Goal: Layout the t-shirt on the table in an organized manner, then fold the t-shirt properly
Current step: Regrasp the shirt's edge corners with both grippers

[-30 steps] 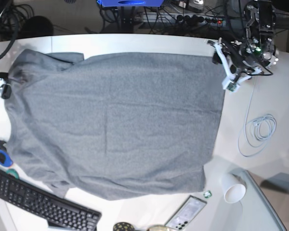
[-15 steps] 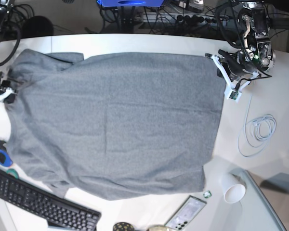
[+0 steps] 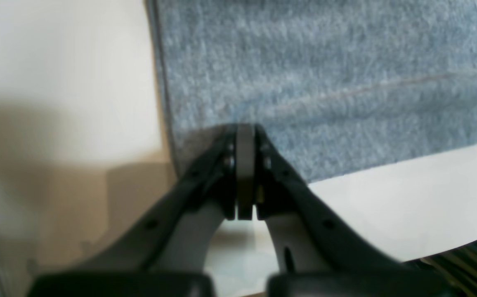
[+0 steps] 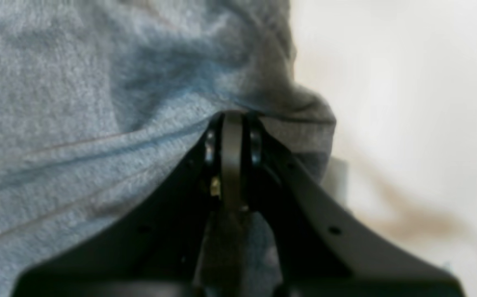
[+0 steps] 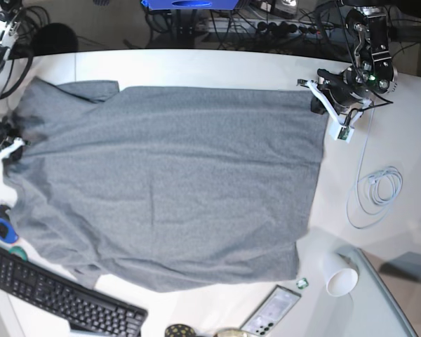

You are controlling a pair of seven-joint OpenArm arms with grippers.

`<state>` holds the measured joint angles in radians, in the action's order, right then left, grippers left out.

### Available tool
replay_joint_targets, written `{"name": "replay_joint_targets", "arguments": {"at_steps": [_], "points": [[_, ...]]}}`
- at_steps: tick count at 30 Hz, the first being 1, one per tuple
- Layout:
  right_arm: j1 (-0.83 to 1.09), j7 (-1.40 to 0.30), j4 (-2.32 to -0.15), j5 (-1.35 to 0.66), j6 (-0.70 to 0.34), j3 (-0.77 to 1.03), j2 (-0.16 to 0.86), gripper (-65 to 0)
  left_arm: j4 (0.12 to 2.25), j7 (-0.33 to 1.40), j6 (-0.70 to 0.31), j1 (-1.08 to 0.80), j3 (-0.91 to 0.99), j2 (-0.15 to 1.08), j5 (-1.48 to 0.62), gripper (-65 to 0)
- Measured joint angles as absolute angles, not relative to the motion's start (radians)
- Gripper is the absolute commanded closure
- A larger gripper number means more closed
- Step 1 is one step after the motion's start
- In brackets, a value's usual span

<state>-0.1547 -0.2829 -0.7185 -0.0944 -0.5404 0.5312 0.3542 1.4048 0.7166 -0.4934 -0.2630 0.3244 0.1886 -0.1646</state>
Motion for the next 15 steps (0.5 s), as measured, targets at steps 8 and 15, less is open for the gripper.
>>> {"name": "replay_joint_targets", "arguments": {"at_steps": [8, 15], "points": [[-0.052, -0.435, -0.96, -0.089, -0.532, 0.535, 0.325, -3.6, 1.493, 0.775, -0.494, -0.315, 0.319, 0.181, -0.139, 0.0], [0.152, -0.672, -1.452, -0.366, -0.533, 0.603, 0.283, -17.4, 1.614, 0.793, -0.493, -0.347, 0.329, 0.18, -0.131, 0.0]]}}
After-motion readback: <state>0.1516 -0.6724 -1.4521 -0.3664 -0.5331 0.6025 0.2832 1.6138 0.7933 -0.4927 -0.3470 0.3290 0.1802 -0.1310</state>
